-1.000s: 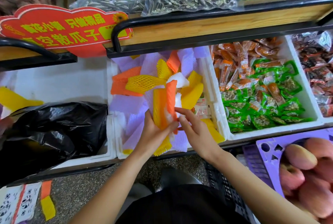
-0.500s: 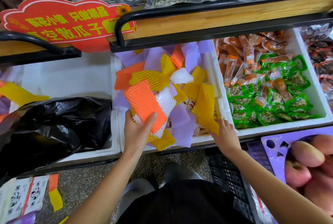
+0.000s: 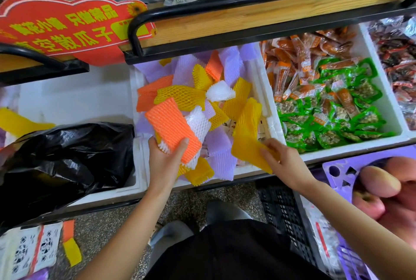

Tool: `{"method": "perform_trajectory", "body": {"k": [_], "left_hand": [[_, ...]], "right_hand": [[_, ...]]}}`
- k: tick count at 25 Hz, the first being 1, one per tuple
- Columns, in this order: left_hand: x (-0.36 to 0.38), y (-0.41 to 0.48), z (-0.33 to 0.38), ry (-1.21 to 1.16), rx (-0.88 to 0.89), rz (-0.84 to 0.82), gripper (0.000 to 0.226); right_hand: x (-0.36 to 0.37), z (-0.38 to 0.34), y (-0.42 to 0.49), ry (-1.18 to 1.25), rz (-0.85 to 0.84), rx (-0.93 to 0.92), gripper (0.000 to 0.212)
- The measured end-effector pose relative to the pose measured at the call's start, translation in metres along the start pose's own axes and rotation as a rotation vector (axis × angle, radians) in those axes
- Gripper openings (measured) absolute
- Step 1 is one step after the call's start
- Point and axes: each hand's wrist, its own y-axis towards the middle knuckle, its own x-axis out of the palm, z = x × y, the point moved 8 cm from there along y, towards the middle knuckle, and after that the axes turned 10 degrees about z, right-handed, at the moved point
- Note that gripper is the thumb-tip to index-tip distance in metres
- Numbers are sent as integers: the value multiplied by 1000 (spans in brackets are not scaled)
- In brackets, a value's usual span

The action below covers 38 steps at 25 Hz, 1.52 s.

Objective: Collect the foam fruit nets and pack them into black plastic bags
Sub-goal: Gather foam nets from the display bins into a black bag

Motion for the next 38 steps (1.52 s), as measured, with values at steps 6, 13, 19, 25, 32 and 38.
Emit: {"method": "perform_trajectory", "body": {"k": [6, 13, 19, 25, 32, 38], "left_hand": [[4, -4, 5, 58, 29, -12, 45], [-19, -6, 1, 130, 21, 26, 53], [-26, -1, -6, 156, -7, 64, 42], [14, -13, 3, 46, -62, -105, 61], [-4, -7, 13, -29, -68, -40, 54], [-55, 17, 8, 12, -59, 173, 55]], "right_hand": [[25, 45, 61, 33, 162, 325, 37], [81, 76, 76, 153, -3, 599, 47], [49, 15, 73, 245, 164, 383, 60], [61, -113, 16, 210, 79, -192, 46], [82, -145, -2, 284, -207, -309, 51], [90, -114, 5, 308, -182, -97, 27]]}}
